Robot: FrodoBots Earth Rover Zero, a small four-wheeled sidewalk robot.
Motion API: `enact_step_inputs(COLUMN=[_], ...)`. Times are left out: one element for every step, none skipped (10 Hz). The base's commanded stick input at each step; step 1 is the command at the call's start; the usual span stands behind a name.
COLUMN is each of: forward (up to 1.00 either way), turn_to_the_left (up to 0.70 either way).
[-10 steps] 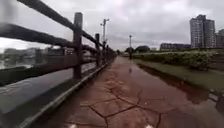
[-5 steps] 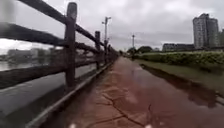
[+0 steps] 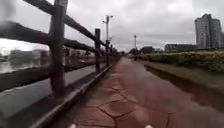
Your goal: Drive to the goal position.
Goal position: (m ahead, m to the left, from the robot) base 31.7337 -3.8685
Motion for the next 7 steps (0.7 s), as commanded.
enact_step_inputs(forward=[0.85,0.85,0.85,0.85,0.85,0.85,0.85], turn_to_the_left=[-0.09,-0.22,-0.33,-0.33,-0.33,-0.33,-0.33])
